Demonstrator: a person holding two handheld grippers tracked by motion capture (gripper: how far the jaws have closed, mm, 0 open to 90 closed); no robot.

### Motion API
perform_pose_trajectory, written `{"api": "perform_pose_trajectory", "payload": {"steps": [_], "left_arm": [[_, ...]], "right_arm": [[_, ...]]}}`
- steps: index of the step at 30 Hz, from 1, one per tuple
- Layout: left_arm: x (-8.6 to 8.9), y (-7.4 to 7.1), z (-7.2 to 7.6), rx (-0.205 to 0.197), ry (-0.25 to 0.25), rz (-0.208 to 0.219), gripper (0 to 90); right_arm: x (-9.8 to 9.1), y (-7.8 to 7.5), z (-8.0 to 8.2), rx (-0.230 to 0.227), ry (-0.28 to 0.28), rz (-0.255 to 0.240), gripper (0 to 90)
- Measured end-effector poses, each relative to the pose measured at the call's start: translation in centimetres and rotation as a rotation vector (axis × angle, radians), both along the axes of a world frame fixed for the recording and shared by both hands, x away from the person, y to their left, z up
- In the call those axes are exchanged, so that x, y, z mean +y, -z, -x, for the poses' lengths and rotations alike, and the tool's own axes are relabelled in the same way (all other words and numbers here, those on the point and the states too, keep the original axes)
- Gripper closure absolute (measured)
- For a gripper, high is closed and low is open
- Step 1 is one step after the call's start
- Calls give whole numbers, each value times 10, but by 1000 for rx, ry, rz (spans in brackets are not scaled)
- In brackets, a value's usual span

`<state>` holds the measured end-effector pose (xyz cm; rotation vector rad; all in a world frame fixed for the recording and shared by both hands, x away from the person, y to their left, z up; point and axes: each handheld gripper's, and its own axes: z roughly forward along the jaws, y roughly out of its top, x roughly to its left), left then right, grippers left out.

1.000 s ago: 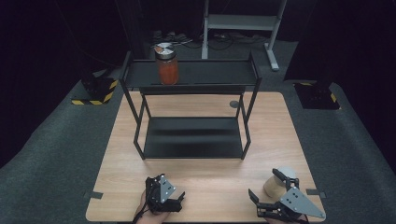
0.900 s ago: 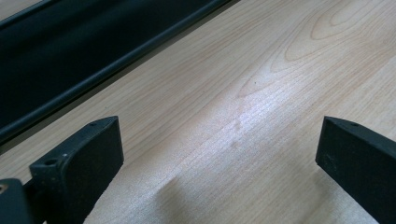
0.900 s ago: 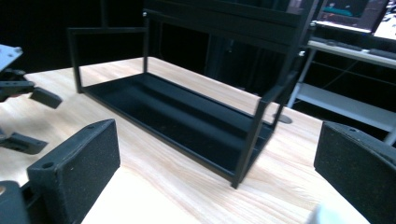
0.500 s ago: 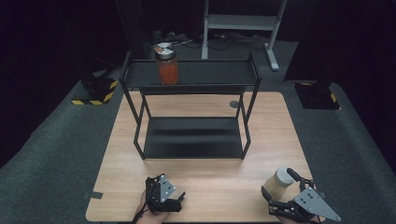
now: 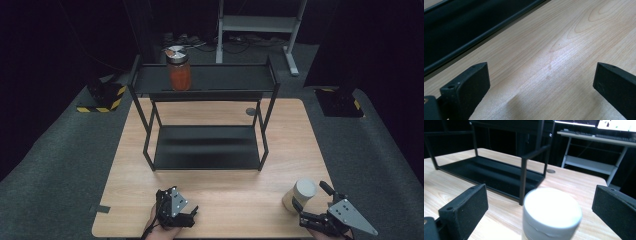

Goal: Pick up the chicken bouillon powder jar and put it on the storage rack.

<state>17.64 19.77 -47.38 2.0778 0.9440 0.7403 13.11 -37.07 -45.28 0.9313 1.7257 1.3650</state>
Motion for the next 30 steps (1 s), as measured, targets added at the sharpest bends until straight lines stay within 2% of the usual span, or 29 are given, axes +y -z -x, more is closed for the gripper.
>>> {"api": "perform_pose_trajectory", "payload": {"steps": [9, 19, 21, 30], "left_arm": [[0, 0, 0, 1, 3, 1, 10], [1, 0, 0, -1, 6, 1, 10], [0, 0, 0, -2, 8, -1, 10], [1, 0, 0, -1, 11, -1, 10]], "right_arm": [[-5, 11, -8, 56, 12, -3, 0], [-4, 21, -13, 74, 14, -33, 32], [-7, 27, -16, 86, 16, -64, 65], [-14, 37, -20, 91, -14, -89, 205]]}}
